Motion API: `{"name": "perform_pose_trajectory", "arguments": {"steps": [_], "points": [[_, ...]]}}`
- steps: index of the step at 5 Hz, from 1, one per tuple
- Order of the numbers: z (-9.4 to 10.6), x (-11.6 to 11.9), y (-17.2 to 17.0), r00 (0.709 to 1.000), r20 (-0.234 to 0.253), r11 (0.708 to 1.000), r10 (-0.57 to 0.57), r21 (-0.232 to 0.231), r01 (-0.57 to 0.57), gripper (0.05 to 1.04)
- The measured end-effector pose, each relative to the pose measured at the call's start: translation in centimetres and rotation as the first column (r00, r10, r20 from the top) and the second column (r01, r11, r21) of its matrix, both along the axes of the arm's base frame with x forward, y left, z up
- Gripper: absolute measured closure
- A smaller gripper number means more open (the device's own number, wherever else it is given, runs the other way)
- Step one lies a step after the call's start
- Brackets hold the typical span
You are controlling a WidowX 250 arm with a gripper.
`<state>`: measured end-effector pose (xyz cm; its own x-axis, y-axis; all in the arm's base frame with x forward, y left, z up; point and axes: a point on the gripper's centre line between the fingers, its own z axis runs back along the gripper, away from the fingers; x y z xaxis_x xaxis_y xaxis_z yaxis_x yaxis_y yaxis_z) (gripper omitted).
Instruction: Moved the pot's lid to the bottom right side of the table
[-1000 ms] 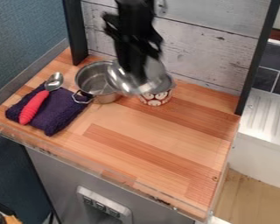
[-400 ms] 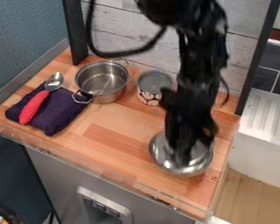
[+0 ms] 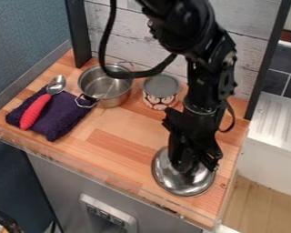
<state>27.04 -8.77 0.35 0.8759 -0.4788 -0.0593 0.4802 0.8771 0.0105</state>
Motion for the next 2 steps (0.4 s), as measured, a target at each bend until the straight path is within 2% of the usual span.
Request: {"name": "perform_pose_trajectory", "arguments": {"steps": [1,2], "points": [[0.2,-0.9,0.0,1.0,0.001,1.0,0.018,0.014,-0.018,0.434],[3.4,-1.4,0.5,0.993,0.057,0.995,0.099,0.02,-0.1,0.164]]}}
